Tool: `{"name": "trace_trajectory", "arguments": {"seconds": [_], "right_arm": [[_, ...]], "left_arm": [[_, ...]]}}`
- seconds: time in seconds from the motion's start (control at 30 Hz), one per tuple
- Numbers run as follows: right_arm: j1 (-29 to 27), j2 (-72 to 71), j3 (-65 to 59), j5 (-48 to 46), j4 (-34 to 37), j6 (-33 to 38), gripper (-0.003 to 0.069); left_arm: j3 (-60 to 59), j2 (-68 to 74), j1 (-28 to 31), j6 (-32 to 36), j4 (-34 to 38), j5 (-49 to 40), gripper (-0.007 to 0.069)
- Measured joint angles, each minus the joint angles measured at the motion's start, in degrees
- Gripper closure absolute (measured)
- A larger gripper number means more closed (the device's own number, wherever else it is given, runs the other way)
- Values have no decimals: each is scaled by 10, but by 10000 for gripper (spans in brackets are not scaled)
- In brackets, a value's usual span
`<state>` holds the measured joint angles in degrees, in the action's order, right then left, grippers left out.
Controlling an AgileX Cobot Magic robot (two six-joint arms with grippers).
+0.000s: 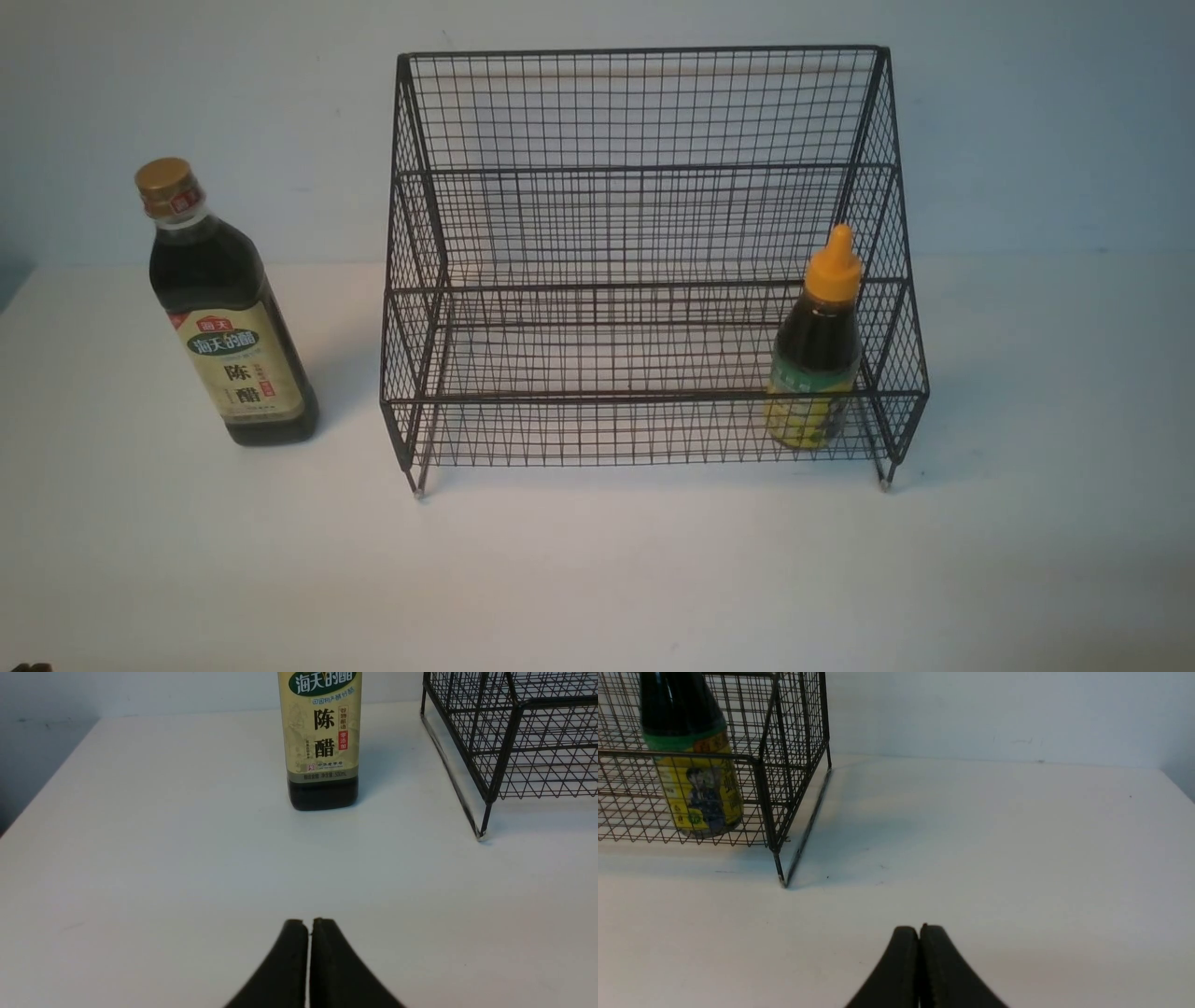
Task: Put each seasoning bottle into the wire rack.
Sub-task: Use the left arm to grab the condiment bottle closest to it
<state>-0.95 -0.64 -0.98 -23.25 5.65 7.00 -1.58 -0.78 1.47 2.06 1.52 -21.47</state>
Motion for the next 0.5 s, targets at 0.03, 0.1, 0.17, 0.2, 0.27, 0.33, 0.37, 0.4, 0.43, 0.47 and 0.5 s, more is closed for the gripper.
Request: {"name": "trace_trajectory", "arguments": {"seconds": [0.03,0.1,0.17,0.2,0.27,0.33,0.37,0.4,0.43,0.47,0.5], "right_arm": [[0,0,0,0,0,0,673],[0,0,0,0,0,0,673],[0,0,0,0,0,0,673],[0,0,0,0,0,0,673],[0,0,0,0,0,0,673],[0,0,0,0,0,0,673],[0,0,0,0,0,0,673],[0,0,0,0,0,0,673],[0,0,0,0,0,0,673],[0,0,0,0,0,0,673],[0,0,0,0,0,0,673]], "left_arm": [[0,0,0,0,0,0,629],[0,0,0,0,0,0,629],[-1,0,0,0,4,9,629],[-1,0,0,0,6,12,629],[-1,0,0,-6,40,63,629],[-1,0,0,-11,59,99,629],[-1,0,0,-12,78,145,629],[-1,0,0,-13,91,197,629],[-1,0,0,-13,96,215,629],[-1,0,0,-13,99,250,629],[-1,0,0,-13,100,257,629]]}}
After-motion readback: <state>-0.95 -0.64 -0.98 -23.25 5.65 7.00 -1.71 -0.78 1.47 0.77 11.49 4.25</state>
